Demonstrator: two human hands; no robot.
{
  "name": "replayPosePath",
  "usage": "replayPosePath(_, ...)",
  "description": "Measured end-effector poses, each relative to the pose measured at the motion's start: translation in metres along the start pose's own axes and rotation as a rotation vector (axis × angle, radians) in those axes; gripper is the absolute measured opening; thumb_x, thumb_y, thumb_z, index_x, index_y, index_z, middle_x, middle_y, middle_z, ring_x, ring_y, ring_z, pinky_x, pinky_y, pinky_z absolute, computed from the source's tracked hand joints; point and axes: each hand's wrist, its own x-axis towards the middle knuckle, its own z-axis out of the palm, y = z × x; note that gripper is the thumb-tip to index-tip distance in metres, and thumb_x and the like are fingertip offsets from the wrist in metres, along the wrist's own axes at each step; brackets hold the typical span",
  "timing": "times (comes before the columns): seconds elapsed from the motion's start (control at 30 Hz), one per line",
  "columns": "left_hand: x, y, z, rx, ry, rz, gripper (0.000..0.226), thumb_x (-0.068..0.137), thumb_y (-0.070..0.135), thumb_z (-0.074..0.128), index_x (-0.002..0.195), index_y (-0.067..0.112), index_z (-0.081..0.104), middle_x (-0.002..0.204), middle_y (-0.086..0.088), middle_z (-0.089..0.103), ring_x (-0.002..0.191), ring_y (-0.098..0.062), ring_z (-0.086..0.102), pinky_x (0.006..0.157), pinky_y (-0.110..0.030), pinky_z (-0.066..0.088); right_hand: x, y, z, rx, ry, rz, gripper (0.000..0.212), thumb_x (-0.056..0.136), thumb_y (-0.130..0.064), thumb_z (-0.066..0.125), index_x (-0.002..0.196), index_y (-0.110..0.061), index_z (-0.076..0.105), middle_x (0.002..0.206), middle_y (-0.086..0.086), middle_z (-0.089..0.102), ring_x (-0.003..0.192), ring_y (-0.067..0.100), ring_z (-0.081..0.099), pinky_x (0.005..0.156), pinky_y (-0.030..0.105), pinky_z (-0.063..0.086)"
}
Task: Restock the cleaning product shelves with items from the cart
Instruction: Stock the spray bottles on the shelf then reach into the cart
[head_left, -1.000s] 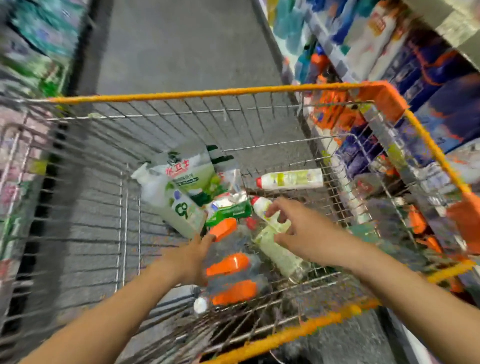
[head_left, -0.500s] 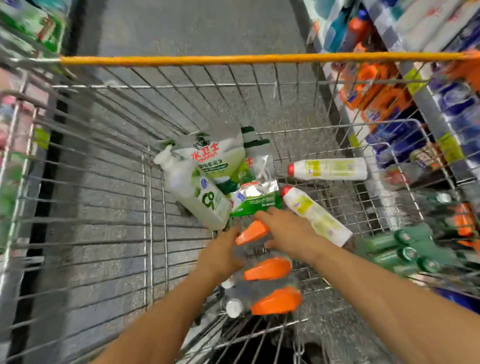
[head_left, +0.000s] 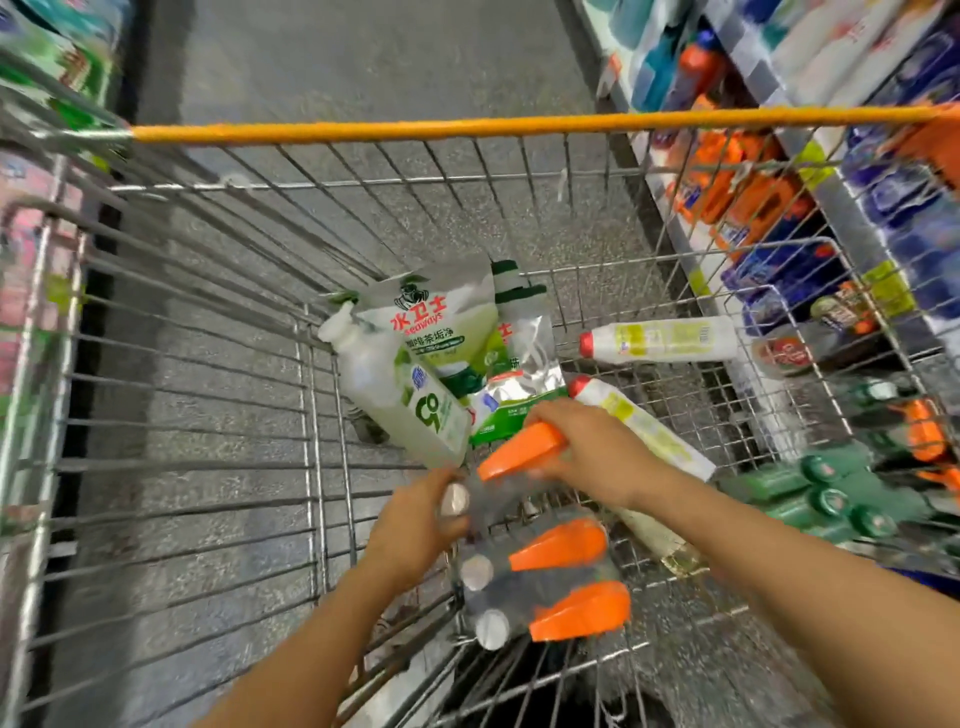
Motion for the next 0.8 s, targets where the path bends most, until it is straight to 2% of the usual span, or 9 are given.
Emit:
replayPosePath(0.1, -0.005, 0.017, -0.034, -0.290, 0.061, 0.020, 0.033, 0.067, 0.033, 0.074, 0.098, 0.029, 0.065, 0.089, 0.010, 0.068, 0.083, -0.008, 0.062, 0.074, -0.030, 0.048, -0.010, -0.012, -0.033, 0.194, 0.056, -0.062, 0.037, 0.073, -0.028, 0.083, 0.099, -0.024, 0.058, 0.091, -0.009, 0.053, 0.081, 0.007, 0.050, 0.067, 0.021, 0.036)
replayPosePath(0.2, -0.009, 0.050, -0.068, -0.568, 0.129, 0.052, 0.051, 0.060, 0.046, 0.085, 0.104, 0.028, 0.066, 0.097, 0.009, 0.071, 0.092, -0.006, 0.064, 0.089, -0.032, 0.051, -0.029, -0.031, -0.074, 0.389, 0.142, -0.058, 0.034, 0.070, -0.034, 0.081, 0.093, -0.024, 0.057, 0.084, -0.006, 0.053, 0.071, 0.005, 0.047, 0.063, 0.017, 0.035)
replayPosePath(0.33, -0.012, 0.102, -0.108, -0.774, 0.149, 0.206, 0.054, 0.080, 0.014, 0.073, 0.127, 0.027, 0.050, 0.109, 0.014, 0.070, 0.101, -0.001, 0.064, 0.087, -0.016, 0.049, -0.056, -0.061, -0.131, 0.578, 0.236, -0.101, 0.039, 0.069, -0.040, 0.079, 0.093, -0.015, 0.060, 0.078, -0.004, 0.054, 0.069, 0.006, 0.051, 0.064, 0.017, 0.040)
replayPosePath(0.4, -0.010, 0.119, -0.115, -0.735, 0.124, 0.276, 0.049, 0.080, 0.017, 0.077, 0.121, 0.027, 0.051, 0.115, 0.005, 0.065, 0.102, 0.004, 0.062, 0.085, -0.012, 0.047, -0.068, -0.070, -0.154, 0.597, 0.290, -0.145, 0.040, 0.073, -0.042, 0.081, 0.092, -0.013, 0.061, 0.075, -0.007, 0.054, 0.069, 0.006, 0.052, 0.066, 0.022, 0.044)
replayPosePath(0.47, -0.009, 0.140, -0.114, -0.647, 0.113, 0.296, 0.035, 0.075, 0.016, 0.076, 0.101, 0.024, 0.055, 0.101, 0.009, 0.064, 0.085, 0.013, 0.061, 0.078, -0.010, 0.046, -0.078, -0.073, -0.171, 0.628, 0.370, -0.153, 0.045, 0.069, -0.047, 0.077, 0.092, -0.011, 0.063, 0.075, -0.004, 0.054, 0.071, 0.010, 0.053, 0.067, 0.036, 0.047)
replayPosePath(0.5, -0.007, 0.148, -0.112, -0.617, 0.147, 0.301, 0.028, 0.074, 0.021, 0.074, 0.095, 0.025, 0.056, 0.093, 0.014, 0.065, 0.080, 0.013, 0.061, 0.075, -0.010, 0.045, -0.082, -0.074, -0.177, 0.651, 0.414, -0.153, 0.047, 0.066, -0.049, 0.075, 0.092, -0.010, 0.064, 0.075, -0.002, 0.054, 0.070, 0.010, 0.053, 0.065, 0.037, 0.046)
replayPosePath(0.63, -0.009, 0.182, -0.109, -0.628, 0.239, 0.369, 0.019, 0.076, 0.031, 0.075, 0.089, 0.029, 0.061, 0.080, 0.025, 0.070, 0.075, 0.006, 0.063, 0.071, -0.013, 0.051, -0.104, -0.069, -0.189, 0.759, 0.581, -0.095, 0.047, 0.068, -0.047, 0.079, 0.095, -0.012, 0.066, 0.076, 0.001, 0.061, 0.066, 0.008, 0.057, 0.056, 0.022, 0.047)
replayPosePath(0.7, -0.014, 0.195, -0.107, -0.640, 0.229, 0.402, 0.010, 0.080, 0.022, 0.070, 0.085, 0.024, 0.062, 0.074, 0.022, 0.070, 0.071, 0.007, 0.063, 0.067, -0.010, 0.049, -0.119, -0.058, -0.189, 0.761, 0.576, -0.063, 0.034, 0.074, -0.045, 0.078, 0.098, -0.024, 0.065, 0.082, -0.013, 0.068, 0.075, 0.001, 0.063, 0.061, 0.017, 0.050)
replayPosePath(0.8, -0.025, 0.214, -0.104, -0.661, 0.231, 0.421, 0.017, 0.087, 0.004, 0.059, 0.082, 0.019, 0.060, 0.066, 0.021, 0.068, 0.065, 0.012, 0.061, 0.061, -0.005, 0.044, -0.145, -0.039, -0.177, 0.757, 0.441, 0.003, 0.048, 0.076, -0.040, 0.073, 0.119, -0.025, 0.056, 0.111, -0.012, 0.068, 0.097, 0.002, 0.065, 0.078, 0.018, 0.054)
